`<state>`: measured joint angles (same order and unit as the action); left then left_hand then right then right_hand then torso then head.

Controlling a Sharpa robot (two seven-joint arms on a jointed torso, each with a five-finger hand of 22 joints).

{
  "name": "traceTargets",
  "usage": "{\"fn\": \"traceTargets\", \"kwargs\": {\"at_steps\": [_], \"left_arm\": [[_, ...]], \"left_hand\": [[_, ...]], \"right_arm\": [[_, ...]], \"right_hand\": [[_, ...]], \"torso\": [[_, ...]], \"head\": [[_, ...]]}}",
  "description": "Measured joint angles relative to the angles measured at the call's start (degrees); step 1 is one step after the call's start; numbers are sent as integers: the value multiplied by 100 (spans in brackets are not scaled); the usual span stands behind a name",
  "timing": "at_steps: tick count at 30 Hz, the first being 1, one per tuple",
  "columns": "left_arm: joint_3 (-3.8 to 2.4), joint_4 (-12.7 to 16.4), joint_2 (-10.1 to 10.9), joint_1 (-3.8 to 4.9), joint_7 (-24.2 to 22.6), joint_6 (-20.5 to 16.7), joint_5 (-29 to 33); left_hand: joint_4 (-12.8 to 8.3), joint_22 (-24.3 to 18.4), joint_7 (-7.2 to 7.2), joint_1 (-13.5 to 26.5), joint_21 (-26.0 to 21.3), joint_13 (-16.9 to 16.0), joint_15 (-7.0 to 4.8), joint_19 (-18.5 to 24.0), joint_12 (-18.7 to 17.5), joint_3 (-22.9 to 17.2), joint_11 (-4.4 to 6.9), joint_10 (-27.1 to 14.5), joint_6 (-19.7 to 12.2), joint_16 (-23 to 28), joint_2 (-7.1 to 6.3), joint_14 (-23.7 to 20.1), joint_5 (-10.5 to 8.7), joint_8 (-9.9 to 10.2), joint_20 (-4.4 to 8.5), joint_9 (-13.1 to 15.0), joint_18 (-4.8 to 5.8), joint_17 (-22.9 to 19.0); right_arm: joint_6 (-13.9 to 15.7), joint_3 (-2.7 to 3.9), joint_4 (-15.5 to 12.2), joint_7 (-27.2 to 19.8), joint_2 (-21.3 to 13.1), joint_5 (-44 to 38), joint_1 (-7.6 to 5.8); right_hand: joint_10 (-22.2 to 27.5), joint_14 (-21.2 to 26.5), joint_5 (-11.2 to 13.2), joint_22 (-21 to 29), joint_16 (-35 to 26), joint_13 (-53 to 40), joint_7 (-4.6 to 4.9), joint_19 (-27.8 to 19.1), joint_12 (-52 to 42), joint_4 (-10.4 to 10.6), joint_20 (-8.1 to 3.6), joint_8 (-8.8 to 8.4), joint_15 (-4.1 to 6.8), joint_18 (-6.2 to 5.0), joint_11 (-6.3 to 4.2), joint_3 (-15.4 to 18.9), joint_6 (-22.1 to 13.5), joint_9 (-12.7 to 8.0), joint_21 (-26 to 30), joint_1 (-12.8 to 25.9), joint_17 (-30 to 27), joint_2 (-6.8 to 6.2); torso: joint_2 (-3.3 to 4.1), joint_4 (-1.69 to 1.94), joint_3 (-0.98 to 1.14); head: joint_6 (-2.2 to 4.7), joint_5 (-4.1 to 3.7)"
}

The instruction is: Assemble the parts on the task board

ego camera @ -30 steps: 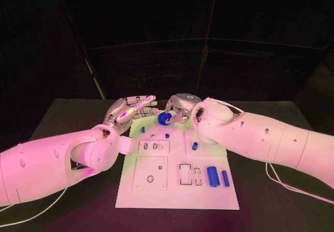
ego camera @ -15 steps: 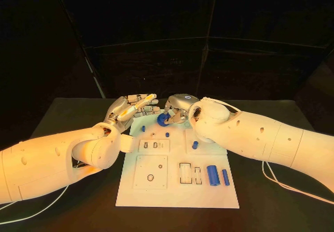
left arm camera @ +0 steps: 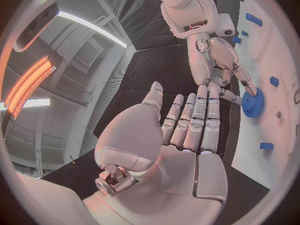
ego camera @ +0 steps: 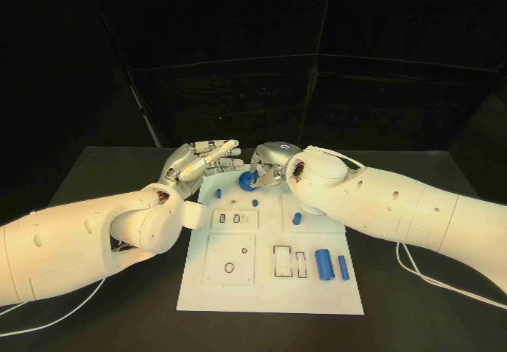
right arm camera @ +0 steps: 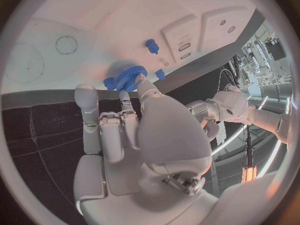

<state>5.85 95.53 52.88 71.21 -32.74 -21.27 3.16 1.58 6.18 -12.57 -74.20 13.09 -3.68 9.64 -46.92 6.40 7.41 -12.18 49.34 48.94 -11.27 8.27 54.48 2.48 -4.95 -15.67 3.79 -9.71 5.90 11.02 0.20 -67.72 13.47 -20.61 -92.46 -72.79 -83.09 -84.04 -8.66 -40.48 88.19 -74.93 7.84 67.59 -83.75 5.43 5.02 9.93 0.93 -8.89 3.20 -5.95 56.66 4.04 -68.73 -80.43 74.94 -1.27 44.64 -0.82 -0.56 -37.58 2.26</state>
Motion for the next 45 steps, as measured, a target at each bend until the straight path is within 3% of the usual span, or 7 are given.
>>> {"fn": "traceTargets", "kwargs": {"at_steps": [12,35,40,45], "left_arm": [[0,-3,-1,6,0,1,0],[0,-14,-3,9,2,3,0],[0,-27,11,10,2,5,0],[0,-36,71,10,2,7,0]], "left_hand": [[0,0,0,0,0,0,0,0,0,0,0,0,0,0,0,0,0,0,0,0,0,0],[0,1,0,0,0,0,0,0,0,0,0,0,0,0,0,0,0,0,0,0,0,1],[0,1,0,0,0,0,0,0,0,0,0,0,0,0,0,0,0,0,0,0,0,1],[-17,-7,0,0,-34,0,0,0,0,-17,0,0,0,0,0,0,0,0,0,0,0,-7]], "right_arm": [[-87,-3,32,13,25,-9,3],[-126,-6,-8,54,-26,-17,3],[29,-9,-255,22,-331,27,15],[398,-10,-677,-256,-1060,467,18]], "right_hand": [[62,0,64,38,0,0,100,-22,61,-13,22,-166,0,0,62,-29,-98,-11,0,70,-1,-34],[111,0,85,74,0,0,139,-62,108,-13,61,-332,-43,-1,110,-29,-243,-10,0,159,-2,-127],[121,21,85,122,0,1,159,-74,109,-13,74,-367,-64,-1,121,-29,-264,-10,7,242,-2,-118],[207,1,47,230,-25,0,171,-114,195,-34,114,-433,-84,0,144,-49,-314,-10,76,240,-2,-120]], "torso": [[-1,-3,4],[-1,-5,4],[-4,-5,7],[-25,-36,15]], "head": [[-12,-10],[-16,-16],[16,-26],[47,-29]]}}
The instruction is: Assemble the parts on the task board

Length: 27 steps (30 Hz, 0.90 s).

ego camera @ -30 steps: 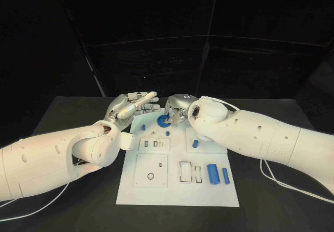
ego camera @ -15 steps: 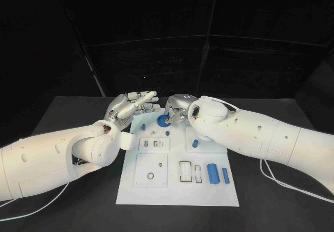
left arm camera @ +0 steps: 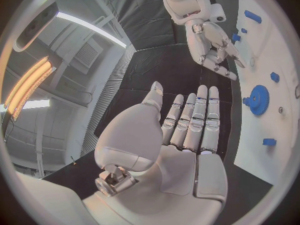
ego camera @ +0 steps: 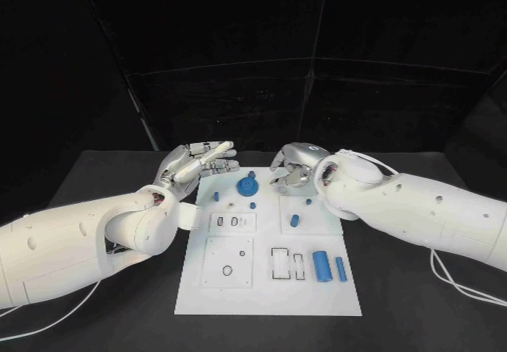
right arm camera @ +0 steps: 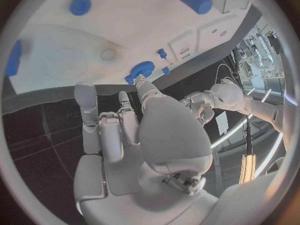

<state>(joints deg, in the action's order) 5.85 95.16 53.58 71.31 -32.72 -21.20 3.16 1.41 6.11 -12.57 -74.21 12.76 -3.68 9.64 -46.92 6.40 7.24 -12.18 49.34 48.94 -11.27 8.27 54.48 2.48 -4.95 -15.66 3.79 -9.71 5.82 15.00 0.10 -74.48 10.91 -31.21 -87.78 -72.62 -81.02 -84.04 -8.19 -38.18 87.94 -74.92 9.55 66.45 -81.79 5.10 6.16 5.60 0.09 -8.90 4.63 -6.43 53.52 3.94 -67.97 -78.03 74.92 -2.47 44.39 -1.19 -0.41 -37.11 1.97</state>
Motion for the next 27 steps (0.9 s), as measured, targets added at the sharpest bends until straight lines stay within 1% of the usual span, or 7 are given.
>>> {"fn": "traceTargets", "kwargs": {"at_steps": [3,5,10,15,18,23,27], "left_arm": [[0,-1,21,4,0,4,0],[1,-4,25,5,0,8,0],[1,-30,22,7,-1,25,0],[2,-72,1,8,-3,48,0],[2,-104,-22,8,-3,59,0],[2,-165,-56,7,-4,76,0],[3,-201,-72,5,-4,87,0]], "left_hand": [[0,-3,0,0,0,0,0,0,0,0,0,0,0,0,0,0,0,0,0,0,1,-2],[0,-2,0,0,0,0,0,0,0,0,0,0,0,0,0,0,0,0,0,0,1,-2],[0,-2,0,0,0,0,0,0,0,0,0,0,0,0,0,0,0,0,0,0,1,-2],[0,-2,0,0,0,0,0,0,0,0,0,0,0,0,0,0,0,0,0,0,1,-1],[0,-2,0,0,0,0,0,0,0,0,0,0,0,0,0,0,0,0,0,0,1,-1],[0,-2,0,0,0,0,0,0,0,0,0,0,0,0,0,0,0,0,0,0,1,-1],[0,-1,0,0,0,0,0,0,0,0,0,0,0,0,0,0,0,0,0,0,1,-1]], "right_arm": [[106,0,-184,-288,-426,435,-1],[142,0,-298,-528,-731,803,-2],[177,-3,-328,-980,-1223,1509,-3],[186,-4,-189,-1251,-1410,1908,0],[183,-4,-78,-1366,-1472,2042,21],[143,-6,59,-1505,-1486,2168,67],[77,-6,171,-1590,-1451,2213,128]], "right_hand": [[95,0,-68,119,-25,0,20,-74,92,-65,6,-30,0,1,13,-65,-20,0,59,-19,0,15],[141,0,-118,161,-43,0,20,-94,111,-78,27,-35,0,0,18,-78,-20,6,91,-80,0,-18],[143,0,-247,179,-48,13,41,-115,137,-127,47,-67,0,0,20,-59,-41,6,91,-100,0,-38],[161,4,-281,179,-48,23,42,-115,137,-143,47,-96,-4,0,38,-43,-81,6,91,-98,-1,-40],[161,20,-302,179,-48,22,42,-115,137,-167,47,-103,-20,1,38,-19,-82,5,91,-97,-1,-87],[163,14,-302,181,-48,37,44,-115,161,-182,47,-119,-26,0,36,-4,-120,5,91,-107,-1,-122],[202,-1,-302,196,-48,54,70,-115,176,-202,47,-146,-41,0,38,16,-154,5,91,-137,-1,-153]], "torso": [[-20,-34,3],[-36,-60,8],[-69,-115,29],[-83,-160,59],[-84,-170,70],[-85,-170,73],[-83,-167,73]], "head": [[16,-25],[21,-40],[37,-124],[36,-213],[23,-244],[0,-288],[-12,-292]]}}
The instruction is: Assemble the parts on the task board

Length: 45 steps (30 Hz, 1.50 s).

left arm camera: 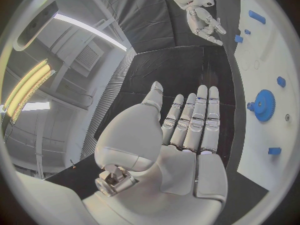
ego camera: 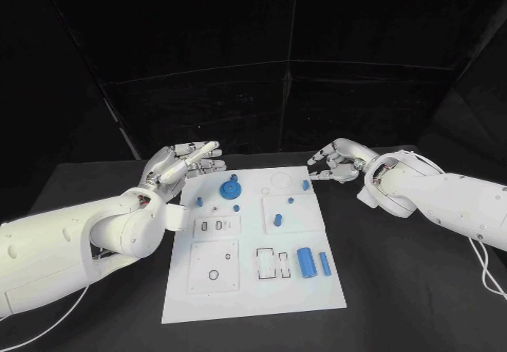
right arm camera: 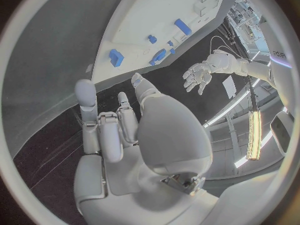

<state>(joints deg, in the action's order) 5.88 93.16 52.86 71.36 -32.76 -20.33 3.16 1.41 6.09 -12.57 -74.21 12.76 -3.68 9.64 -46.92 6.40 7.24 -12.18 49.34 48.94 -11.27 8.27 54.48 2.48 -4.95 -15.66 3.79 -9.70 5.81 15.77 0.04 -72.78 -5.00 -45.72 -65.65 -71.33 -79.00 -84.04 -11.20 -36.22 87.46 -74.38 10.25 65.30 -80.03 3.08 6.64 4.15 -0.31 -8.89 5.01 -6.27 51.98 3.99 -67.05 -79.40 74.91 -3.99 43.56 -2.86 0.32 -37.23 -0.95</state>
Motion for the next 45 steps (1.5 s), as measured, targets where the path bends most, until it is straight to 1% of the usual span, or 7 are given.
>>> {"fn": "traceTargets", "kwargs": {"at_steps": [5,13,29,31,34,40,45], "left_arm": [[0,-25,-14,-1,0,9,0],[0,-37,-20,-2,-1,16,0],[0,-56,-46,-2,-2,25,0],[0,-59,-49,-2,-3,26,0],[0,-63,-50,-2,-3,28,0],[0,-70,-52,-2,-3,30,0],[0,-74,-57,-3,-3,33,0]], "left_hand": [[0,0,0,0,0,0,0,0,0,0,0,0,0,0,0,0,0,0,0,0,0,0],[0,-5,20,0,0,0,0,-20,0,0,0,0,20,0,0,0,0,0,-21,0,0,-2],[0,-6,21,0,0,0,0,-21,0,0,0,0,21,0,0,0,0,0,-21,0,-1,-5],[0,-6,20,0,0,0,0,-21,0,0,0,0,21,0,0,0,0,0,-21,0,-1,-5],[0,-6,20,0,0,0,0,-21,0,0,0,0,20,0,0,0,0,0,-21,0,-1,-5],[0,-6,20,0,0,0,0,-21,0,0,0,0,20,0,0,0,0,0,-21,0,0,-4],[0,-6,20,0,0,0,0,-21,0,0,0,0,21,0,0,0,0,0,-21,0,0,-4]], "right_arm": [[-111,-3,104,-73,76,-4,65],[-257,-2,238,-113,147,-77,85],[-456,-1,440,-66,334,-302,148],[-477,-1,454,-55,356,-328,160],[-506,-1,474,-36,379,-361,177],[-540,-1,520,4,410,-410,190],[-542,-1,556,53,441,-442,197]], "right_hand": [[20,0,0,13,0,24,4,-40,0,-42,0,-32,0,0,21,13,-64,0,23,1,0,1],[41,0,0,13,0,47,22,-40,27,-58,0,-38,0,0,41,29,-122,0,28,1,0,1],[40,0,0,-12,0,4,5,-40,27,-115,0,-37,0,-1,41,3,-138,11,28,-22,-1,-21],[40,0,0,-18,1,-6,5,-40,27,-117,0,0,0,0,41,5,-138,23,28,-24,-1,-19],[40,0,0,-22,1,-12,-3,-40,27,-147,0,1,0,-1,41,4,-97,30,28,-45,-1,2],[18,0,22,-35,1,-48,-41,-40,0,-170,0,108,0,-1,20,-19,107,67,28,-69,-1,26],[-2,0,89,-49,1,-57,-62,-40,0,-202,0,146,0,-1,-1,-52,186,79,5,-50,-1,148]], "torso": [[3,11,-3],[4,17,-9],[2,12,-1],[2,11,0],[2,11,1],[2,12,3],[2,12,4]], "head": [[-14,-8],[-31,3],[-59,32],[-66,33],[-73,34],[-79,38],[-88,42]]}}
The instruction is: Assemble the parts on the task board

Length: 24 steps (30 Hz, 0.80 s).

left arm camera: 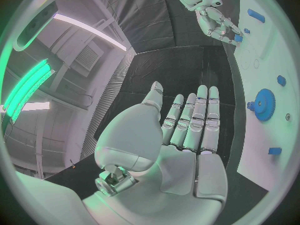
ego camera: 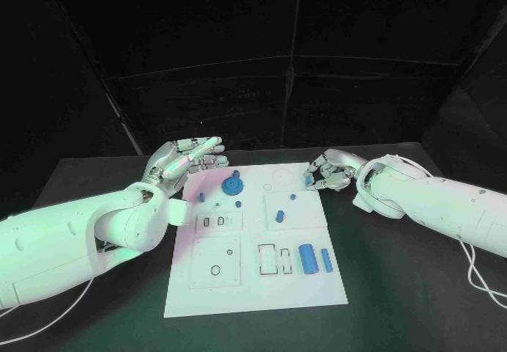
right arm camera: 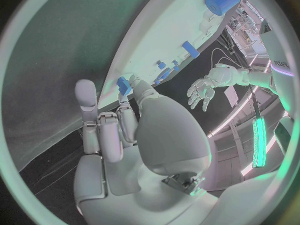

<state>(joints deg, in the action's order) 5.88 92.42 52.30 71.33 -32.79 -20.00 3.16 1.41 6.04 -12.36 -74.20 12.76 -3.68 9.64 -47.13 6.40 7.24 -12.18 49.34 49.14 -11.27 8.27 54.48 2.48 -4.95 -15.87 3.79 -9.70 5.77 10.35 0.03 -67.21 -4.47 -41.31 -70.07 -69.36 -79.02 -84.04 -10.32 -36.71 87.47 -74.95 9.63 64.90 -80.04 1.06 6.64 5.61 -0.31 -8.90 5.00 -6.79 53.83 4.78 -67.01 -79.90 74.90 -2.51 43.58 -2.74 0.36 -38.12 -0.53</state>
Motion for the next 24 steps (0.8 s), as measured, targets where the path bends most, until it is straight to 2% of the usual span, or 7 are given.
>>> {"fn": "traceTargets", "kwargs": {"at_steps": [5,7,17,20,24], "left_arm": [[0,-5,-2,0,0,2,0],[0,-7,-3,0,0,3,0],[0,-15,-7,0,0,7,0],[0,-16,-7,0,0,8,0],[0,-18,-8,0,0,10,0]], "left_hand": [[0,0,0,0,0,0,0,0,0,0,0,0,0,0,0,0,0,0,0,0,0,0],[0,0,0,0,0,0,0,0,0,0,0,0,0,0,0,0,0,0,0,0,0,0],[0,1,0,0,0,0,0,0,0,0,0,0,0,0,0,0,0,0,0,0,0,1],[0,1,0,0,0,0,0,0,0,0,0,0,0,0,0,0,0,0,0,0,0,1],[0,1,0,0,0,0,0,0,0,0,0,0,0,0,0,0,0,0,0,0,0,1]], "right_arm": [[5,0,25,41,18,-20,10],[7,0,30,57,26,-27,13],[45,0,50,107,54,-40,28],[68,1,56,116,56,-42,29],[115,1,57,122,62,-45,32]], "right_hand": [[-20,0,21,-8,0,0,-20,0,-22,-12,0,22,0,0,-20,-19,62,6,0,15,0,61],[-33,0,21,-14,0,0,-1,14,-28,2,-14,23,0,0,-33,-33,81,6,0,21,0,68],[-73,0,20,-39,0,0,-61,42,-50,11,-42,83,0,0,-73,-105,245,21,-22,73,4,119],[-82,2,20,-44,0,1,-84,42,-72,-5,-42,86,2,0,-82,-138,292,21,-22,67,5,172],[-113,1,38,-71,0,1,-115,63,-97,-23,-63,133,44,-1,-112,-217,398,34,-46,43,4,195]], "torso": [[-1,0,3],[-1,0,3],[-1,0,5],[-1,0,5],[-1,0,7]], "head": [[-1,-2],[-1,-2],[-15,-5],[-21,-7],[-30,-8]]}}
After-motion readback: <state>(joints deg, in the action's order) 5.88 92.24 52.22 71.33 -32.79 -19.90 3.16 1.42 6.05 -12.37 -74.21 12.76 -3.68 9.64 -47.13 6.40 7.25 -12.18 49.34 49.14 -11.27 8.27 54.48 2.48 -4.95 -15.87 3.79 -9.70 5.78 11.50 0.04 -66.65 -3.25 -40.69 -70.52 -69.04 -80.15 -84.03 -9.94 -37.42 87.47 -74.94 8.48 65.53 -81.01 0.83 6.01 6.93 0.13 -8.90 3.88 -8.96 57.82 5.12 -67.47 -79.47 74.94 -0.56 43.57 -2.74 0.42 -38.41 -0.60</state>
